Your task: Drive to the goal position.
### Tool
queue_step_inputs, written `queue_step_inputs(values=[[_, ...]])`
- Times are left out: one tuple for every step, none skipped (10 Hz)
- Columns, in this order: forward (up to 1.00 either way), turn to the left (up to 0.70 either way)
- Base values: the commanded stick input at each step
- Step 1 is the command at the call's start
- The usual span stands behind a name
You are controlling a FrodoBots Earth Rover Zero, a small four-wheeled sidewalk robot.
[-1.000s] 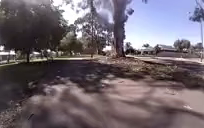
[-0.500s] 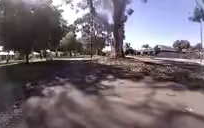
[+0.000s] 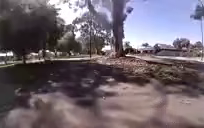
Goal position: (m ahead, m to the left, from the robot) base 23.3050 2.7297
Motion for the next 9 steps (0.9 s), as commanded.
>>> queue_step_inputs(values=[[0.7,0.0],[0.7,0.0],[0.7,0.0],[0.7,0.0],[0.7,0.0],[0.7,0.03],[0.7,0.04],[0.7,0.05],[0.7,0.35]])
